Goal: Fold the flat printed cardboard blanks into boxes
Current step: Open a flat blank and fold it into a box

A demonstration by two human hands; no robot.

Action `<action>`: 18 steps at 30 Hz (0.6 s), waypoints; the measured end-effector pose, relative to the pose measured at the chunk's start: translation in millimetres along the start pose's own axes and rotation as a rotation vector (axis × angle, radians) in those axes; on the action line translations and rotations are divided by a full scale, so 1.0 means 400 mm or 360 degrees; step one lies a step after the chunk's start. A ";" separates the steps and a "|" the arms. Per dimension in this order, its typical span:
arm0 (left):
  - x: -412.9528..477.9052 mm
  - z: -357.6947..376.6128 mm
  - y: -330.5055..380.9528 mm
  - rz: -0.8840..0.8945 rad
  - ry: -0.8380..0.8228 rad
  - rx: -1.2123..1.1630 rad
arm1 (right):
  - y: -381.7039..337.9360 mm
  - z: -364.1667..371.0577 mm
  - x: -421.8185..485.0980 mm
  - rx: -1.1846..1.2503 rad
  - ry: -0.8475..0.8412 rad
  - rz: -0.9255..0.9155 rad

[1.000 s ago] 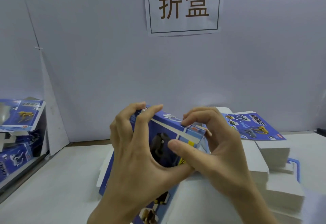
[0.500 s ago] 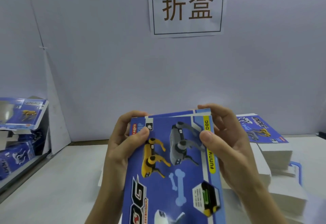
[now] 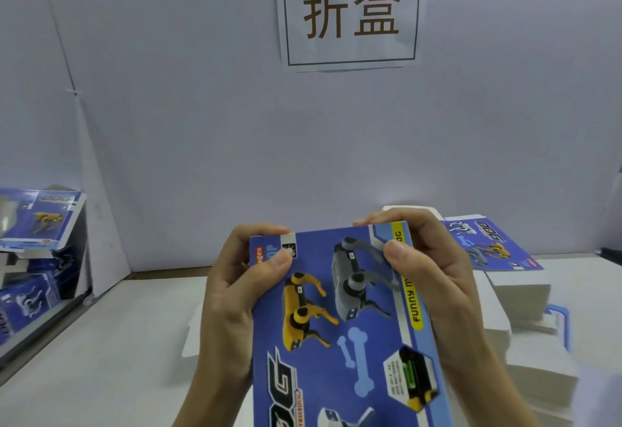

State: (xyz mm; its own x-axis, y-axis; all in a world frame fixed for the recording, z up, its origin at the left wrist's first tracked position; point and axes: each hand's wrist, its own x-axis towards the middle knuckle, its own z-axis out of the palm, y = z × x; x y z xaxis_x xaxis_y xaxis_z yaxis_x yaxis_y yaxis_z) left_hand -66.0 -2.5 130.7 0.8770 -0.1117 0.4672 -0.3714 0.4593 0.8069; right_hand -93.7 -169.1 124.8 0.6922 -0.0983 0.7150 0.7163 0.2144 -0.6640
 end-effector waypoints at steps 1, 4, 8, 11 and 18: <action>-0.001 0.000 0.000 -0.0031 0.0006 -0.0044 | -0.004 0.001 0.001 -0.0050 0.0021 0.0013; 0.000 0.001 -0.002 -0.0076 0.0018 -0.0020 | -0.001 -0.001 0.004 -0.0100 0.0091 0.0041; 0.000 0.006 0.012 0.0004 -0.0003 -0.0026 | 0.000 0.002 0.008 -0.0067 0.0091 -0.0009; 0.001 0.005 0.006 0.0065 -0.0009 -0.0001 | 0.004 -0.002 0.011 -0.0136 0.0122 -0.0052; 0.009 -0.005 0.004 0.0058 0.0016 -0.0025 | 0.018 0.008 0.006 0.0041 0.0131 0.0047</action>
State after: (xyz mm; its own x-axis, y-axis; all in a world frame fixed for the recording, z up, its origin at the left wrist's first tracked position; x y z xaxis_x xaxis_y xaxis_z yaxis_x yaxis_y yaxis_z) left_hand -63.0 -0.5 132.9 0.8660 -0.0860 0.4926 -0.3985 0.4764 0.7837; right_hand -87.1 -164.8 122.5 0.7185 -0.1707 0.6743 0.6938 0.2434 -0.6777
